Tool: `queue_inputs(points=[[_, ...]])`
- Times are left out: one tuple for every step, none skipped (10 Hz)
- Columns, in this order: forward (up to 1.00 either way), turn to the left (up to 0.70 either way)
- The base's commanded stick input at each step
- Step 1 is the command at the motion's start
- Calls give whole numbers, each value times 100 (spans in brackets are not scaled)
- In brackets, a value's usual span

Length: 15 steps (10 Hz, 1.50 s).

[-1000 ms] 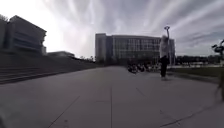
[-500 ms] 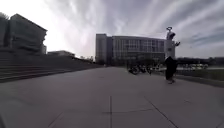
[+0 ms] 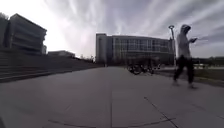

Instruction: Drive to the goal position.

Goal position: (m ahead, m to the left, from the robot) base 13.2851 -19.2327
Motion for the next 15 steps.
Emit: queue_inputs(points=[[70, 13], [70, 35], [70, 4], [70, 0], [70, 0], [70, 0], [70, 0], [70, 0], [70, 0], [70, 0], [70, -2], [70, -17], [70, -35], [70, -22], [70, -9]])
